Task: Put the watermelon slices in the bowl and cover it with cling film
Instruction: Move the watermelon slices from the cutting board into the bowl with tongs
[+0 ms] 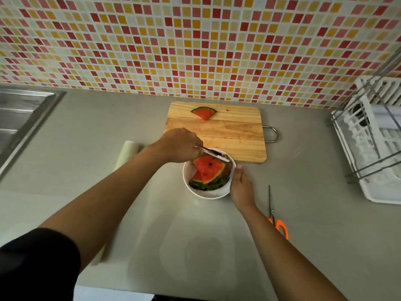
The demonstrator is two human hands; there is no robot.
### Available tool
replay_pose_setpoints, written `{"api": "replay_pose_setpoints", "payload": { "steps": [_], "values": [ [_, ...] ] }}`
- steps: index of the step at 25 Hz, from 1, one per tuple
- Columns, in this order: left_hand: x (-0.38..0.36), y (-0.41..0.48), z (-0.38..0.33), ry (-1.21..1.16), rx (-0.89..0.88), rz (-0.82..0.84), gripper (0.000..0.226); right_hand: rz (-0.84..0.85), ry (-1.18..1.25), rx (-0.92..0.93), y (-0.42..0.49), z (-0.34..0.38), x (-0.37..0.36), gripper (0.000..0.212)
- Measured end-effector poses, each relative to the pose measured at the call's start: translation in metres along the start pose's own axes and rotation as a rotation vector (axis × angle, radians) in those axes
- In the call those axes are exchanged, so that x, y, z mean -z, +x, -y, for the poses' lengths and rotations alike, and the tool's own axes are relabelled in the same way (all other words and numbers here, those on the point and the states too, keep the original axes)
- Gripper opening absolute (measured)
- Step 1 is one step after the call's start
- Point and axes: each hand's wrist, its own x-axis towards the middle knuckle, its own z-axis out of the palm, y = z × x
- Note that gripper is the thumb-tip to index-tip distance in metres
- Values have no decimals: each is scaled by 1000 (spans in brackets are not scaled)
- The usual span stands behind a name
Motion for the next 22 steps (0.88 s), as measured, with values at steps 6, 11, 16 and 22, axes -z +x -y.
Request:
{"api": "replay_pose_setpoints", "payload": {
  "steps": [6,11,16,22],
  "values": [
    [9,2,16,-69,10,-21,34,11,-9,-8,0,1,0,51],
    [-8,-22,25,-150,-6,-112,30,33,-9,0,-2,1,1,54],
    [-23,1,58,-260,300,-375,31,34,3,-4,-3,2,2,52],
    [-50,57,79,-574,561,-437,30,32,-9,-30,-2,0,2,50]
  ]
}}
